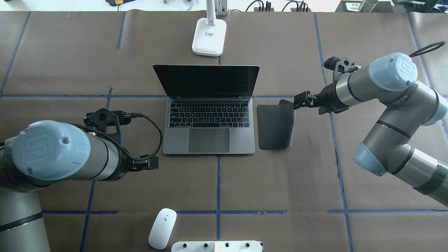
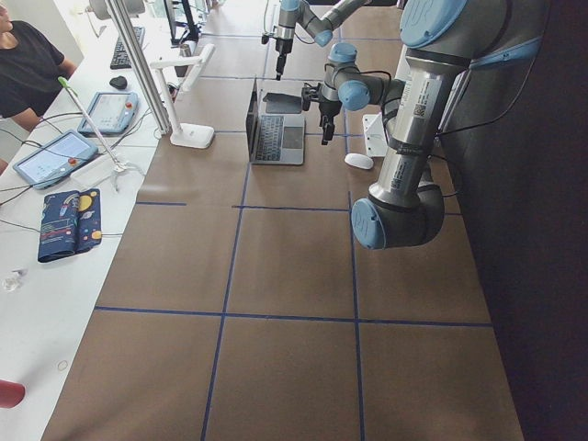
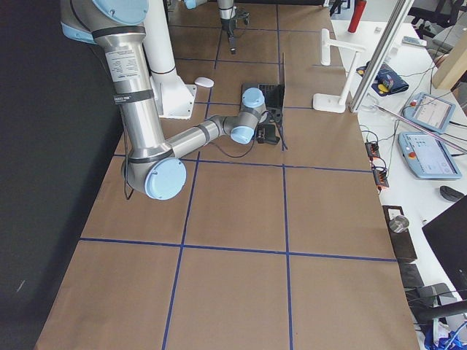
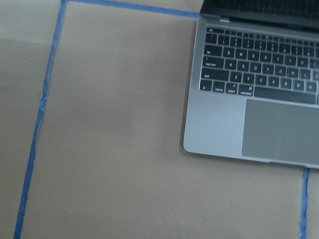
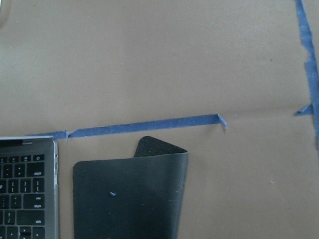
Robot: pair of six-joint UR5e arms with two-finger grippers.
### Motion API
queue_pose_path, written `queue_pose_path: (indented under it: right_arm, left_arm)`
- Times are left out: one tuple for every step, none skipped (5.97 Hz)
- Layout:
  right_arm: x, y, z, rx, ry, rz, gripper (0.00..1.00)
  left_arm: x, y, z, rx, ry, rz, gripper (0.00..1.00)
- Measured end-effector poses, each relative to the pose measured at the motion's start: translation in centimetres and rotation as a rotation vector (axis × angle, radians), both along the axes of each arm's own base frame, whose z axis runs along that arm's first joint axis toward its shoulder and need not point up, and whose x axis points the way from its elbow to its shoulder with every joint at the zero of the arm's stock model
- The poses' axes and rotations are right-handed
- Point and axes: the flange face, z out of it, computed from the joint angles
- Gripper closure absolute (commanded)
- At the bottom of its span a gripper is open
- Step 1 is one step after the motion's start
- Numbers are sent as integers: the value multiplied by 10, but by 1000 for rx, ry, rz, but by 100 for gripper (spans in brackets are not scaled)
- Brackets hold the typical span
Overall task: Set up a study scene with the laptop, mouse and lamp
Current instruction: 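Release the pad and raise the right gripper while the left gripper reaches the mouse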
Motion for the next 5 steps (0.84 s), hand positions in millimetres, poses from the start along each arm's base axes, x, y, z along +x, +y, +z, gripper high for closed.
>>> queue_pose_path:
  right_arm:
    - [14, -5, -22, -4, 74, -22, 0]
    - [34, -8, -46, 8, 155, -62, 0]
    - [58, -11, -61, 28, 219, -99, 0]
    - [82, -17, -64, 45, 255, -126, 0]
    - [103, -25, -62, 60, 277, -153, 0]
  left_arm:
    - [15, 22, 6, 19, -2, 71, 0]
    - [34, 47, 9, 25, -8, 139, 0]
    - [52, 71, 14, 24, -20, 197, 0]
    - [69, 88, 20, 24, -32, 237, 0]
    - [91, 97, 30, 25, -30, 258, 0]
